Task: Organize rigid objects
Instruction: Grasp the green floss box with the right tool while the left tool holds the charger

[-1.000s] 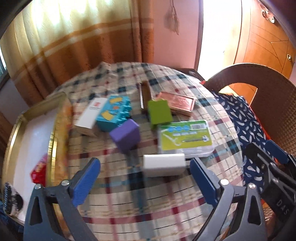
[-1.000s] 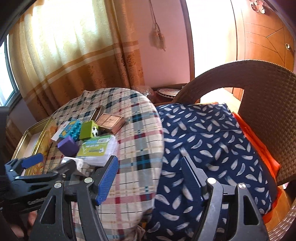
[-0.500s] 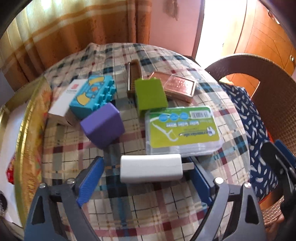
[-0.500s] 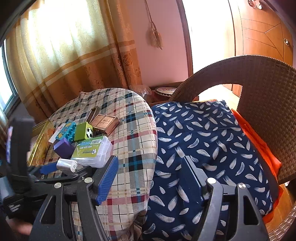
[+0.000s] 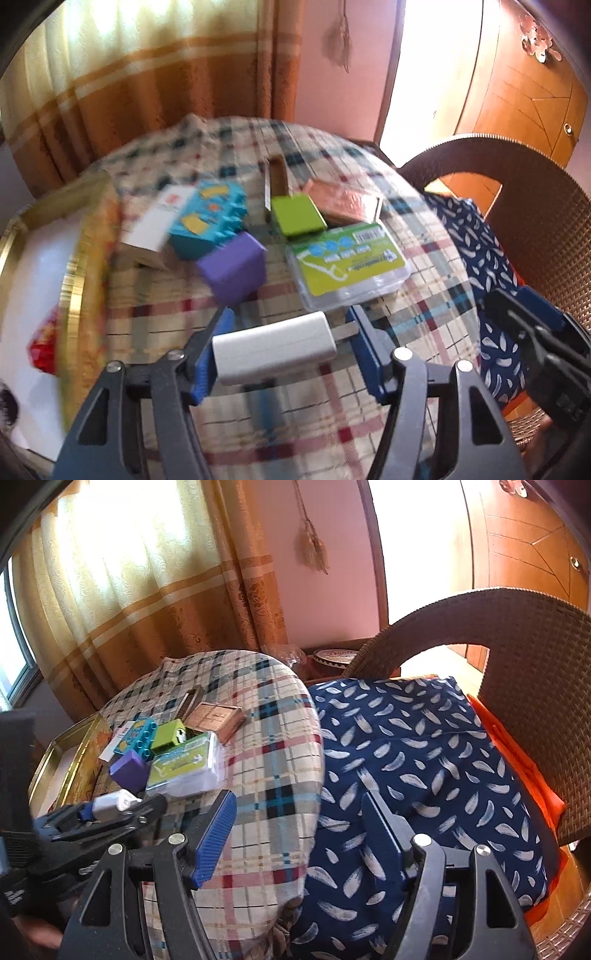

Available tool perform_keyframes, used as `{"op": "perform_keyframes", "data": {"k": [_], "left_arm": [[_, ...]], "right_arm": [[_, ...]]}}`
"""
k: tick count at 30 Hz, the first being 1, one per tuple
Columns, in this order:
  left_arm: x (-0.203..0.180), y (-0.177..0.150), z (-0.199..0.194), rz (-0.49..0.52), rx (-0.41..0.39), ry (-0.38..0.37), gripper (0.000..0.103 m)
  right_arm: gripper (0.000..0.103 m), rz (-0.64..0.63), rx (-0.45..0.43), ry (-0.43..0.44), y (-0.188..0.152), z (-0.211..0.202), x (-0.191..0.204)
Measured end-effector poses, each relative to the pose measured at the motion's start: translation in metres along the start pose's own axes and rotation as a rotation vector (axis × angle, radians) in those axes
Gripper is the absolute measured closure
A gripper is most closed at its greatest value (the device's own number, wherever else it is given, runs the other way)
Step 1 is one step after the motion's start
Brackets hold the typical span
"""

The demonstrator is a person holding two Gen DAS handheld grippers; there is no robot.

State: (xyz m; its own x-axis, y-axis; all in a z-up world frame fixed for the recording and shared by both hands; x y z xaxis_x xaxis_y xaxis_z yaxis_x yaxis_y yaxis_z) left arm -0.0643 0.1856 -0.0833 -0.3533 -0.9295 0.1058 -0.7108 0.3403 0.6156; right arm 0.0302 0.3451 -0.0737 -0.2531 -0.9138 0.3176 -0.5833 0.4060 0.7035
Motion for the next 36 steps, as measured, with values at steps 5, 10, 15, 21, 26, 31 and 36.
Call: {"op": "perform_keyframes", "data": {"k": [5,10,15,21,26,31,36], "left_arm": [[0.027,0.007,-0.032,-0.041,-0.043,0.046,0.040],[0.052,0.011,-0.049,-0.054,-0.074,0.120,0.040],[0.068,0.011,-0.056,-0.071,-0.081,0.148,0.040],[0.075,0.010,-0.058,-0.069,-0.087,0.181,0.040],[0.085,0.009,-0.061,-0.100,-0.083,0.150,0.040],[0.097,0.010,-0.065,-0.127,-0.094,0.153,0.040],[0.103,0.009,-0.063,-0.136,-0.090,0.151,0.040]], "right_arm": [[0.031,-0.036,0.042,0.090,0.011,0.017,0.029],[0.031,-0.111,0.095,0.159,0.019,0.043,0.068],[0.030,-0.120,0.173,0.163,0.018,0.077,0.088],[0.024,-0.163,0.184,0.076,0.020,0.092,0.099],[0.015,-0.154,0.224,0.074,0.019,0.107,0.093],[0.014,-0.178,0.259,0.060,0.011,0.125,0.093],[0.016,-0.224,0.239,0.041,0.008,0.122,0.094]]}}
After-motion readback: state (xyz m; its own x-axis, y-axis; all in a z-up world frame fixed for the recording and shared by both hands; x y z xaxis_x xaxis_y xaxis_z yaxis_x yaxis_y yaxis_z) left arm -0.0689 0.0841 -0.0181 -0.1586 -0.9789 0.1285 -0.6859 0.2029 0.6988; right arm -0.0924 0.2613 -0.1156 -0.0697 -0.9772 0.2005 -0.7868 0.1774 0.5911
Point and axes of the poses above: each gripper's, at about its wrist camera, not at the fingertips, and z roughly the way its jaws point, x to its left, y to its top, the point moved 4 cm from there along z, roughly the way its jaws point, and after that the axes turned 11 degrees about y, right-handed, at the moved point
